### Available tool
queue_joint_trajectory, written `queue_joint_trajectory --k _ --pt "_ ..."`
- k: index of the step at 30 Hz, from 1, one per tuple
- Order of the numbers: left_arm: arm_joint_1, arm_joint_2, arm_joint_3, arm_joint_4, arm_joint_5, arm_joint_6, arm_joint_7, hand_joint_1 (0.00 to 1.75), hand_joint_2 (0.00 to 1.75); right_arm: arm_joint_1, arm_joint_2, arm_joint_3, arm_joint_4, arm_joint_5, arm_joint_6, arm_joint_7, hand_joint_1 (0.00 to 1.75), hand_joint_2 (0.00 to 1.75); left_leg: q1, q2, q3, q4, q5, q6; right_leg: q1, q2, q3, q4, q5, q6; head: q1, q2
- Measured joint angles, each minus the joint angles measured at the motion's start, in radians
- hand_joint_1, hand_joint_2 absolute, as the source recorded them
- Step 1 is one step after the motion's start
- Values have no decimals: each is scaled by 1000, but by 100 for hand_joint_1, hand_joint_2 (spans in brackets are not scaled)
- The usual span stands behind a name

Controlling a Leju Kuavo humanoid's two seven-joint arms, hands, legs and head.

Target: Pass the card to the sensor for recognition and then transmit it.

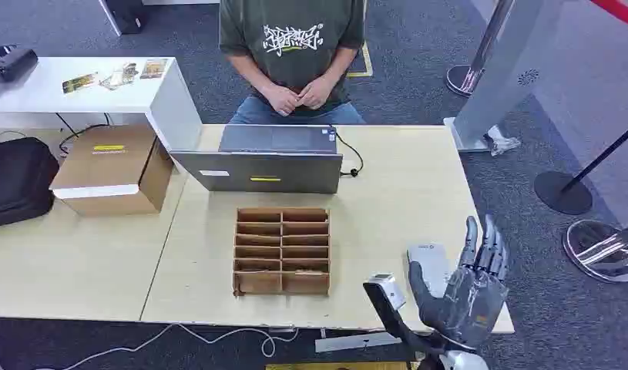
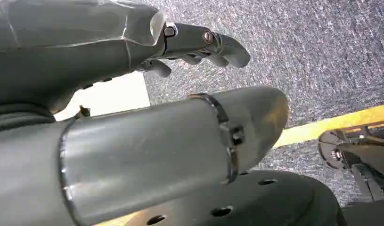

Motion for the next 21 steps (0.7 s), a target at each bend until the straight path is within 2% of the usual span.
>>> queue_joint_trajectory --k 21 --pt "0 -7 0 0 -2 4 -9 0 0 26 15 -43 -48 13 0 -10 0 175 0 0 0 0 0 0 0 0 0 0 0 0 0 0"
